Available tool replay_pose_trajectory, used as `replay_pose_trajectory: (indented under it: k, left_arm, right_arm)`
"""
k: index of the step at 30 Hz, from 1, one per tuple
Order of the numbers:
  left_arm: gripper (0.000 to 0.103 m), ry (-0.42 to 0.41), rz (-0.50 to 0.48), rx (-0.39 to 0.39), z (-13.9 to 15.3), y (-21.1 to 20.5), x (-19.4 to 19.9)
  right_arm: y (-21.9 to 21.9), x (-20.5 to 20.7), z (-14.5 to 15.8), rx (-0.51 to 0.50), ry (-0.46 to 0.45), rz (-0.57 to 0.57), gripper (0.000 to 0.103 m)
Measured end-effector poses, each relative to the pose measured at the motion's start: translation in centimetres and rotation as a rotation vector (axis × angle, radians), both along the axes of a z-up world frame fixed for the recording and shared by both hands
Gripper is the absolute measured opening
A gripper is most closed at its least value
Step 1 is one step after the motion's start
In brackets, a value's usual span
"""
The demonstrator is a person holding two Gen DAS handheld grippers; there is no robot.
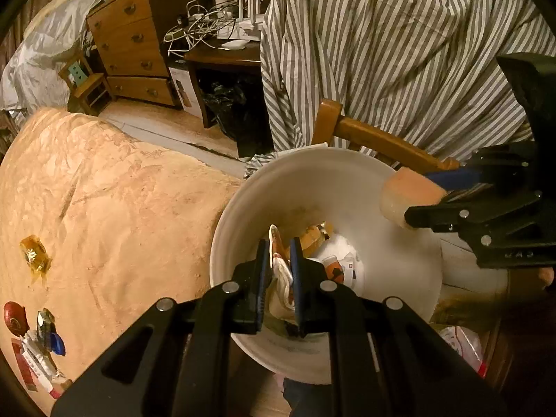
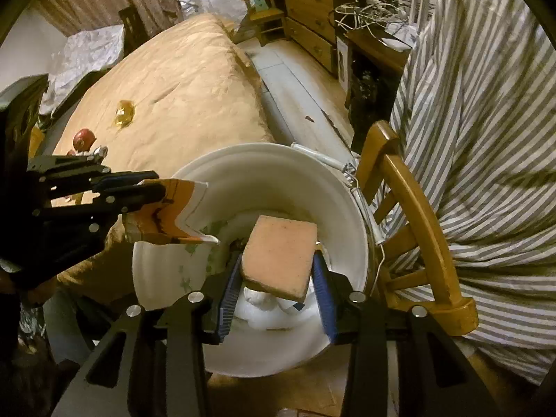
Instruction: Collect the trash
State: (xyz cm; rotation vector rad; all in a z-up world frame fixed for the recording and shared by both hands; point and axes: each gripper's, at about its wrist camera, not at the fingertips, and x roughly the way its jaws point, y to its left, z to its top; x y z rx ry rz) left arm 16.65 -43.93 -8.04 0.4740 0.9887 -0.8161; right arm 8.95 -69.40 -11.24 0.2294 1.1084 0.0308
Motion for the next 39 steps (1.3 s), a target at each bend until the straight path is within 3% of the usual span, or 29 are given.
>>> replay_pose_trajectory:
  k: [1,2,3,17,21,25,30,34,39]
  left_arm:
    - [0.039,-0.004,0.006,0.000,-0.1,0.1,0.2]
    - [0.058,-0.011,0.014,-0.002,0.1,0.0,0.2]
    - [0.061,-0.022,0.020,-0.010,0.2,0.2,0.2]
    - [0.061,-0.063,0.048,-0.057,1.5,2.3,-0.4]
    - [0.061,-0.094,0.095,-0.090,1.8,5.2,-0.5]
    - [0.062,-0.136,0.183,-0.121,1.4,10.0,-0.5]
    - [0.062,-0.160,0.312,-0.143,0.5,17.3,0.0]
    - [0.062,-0.167,0.470,-0.151,-0.6,25.7,1.0]
    - [0.062,-0.170,0.698,-0.134,-2.1,37.1,2.6]
  right_arm:
    - [-0.2,-0.1,-0.1,0.016,-0.004,-0.005,0.066]
    - [-0.3,-0.2,-0.2,0.035,-0.013,-0.011,0.066]
    - [-0.4,-0.3,-0.3,0.040,-0.019,-0.019,0.066]
    - [1.8,-1.2,0.2,0.053,-0.087,-0.008,0.067]
    - [3.5,-2.7,2.2,-0.070,-0.211,-0.034,0.078]
    - [7.1,-4.7,4.1,-0.182,-0.376,-0.041,0.083]
    - [13.4,-5.6,4.9,-0.180,-0.532,0.018,0.085]
    - [19.2,-4.4,4.1,-0.148,-0.572,0.127,0.085]
    - [26.6,-1.1,1.7,-0.093,-0.528,0.273,0.085]
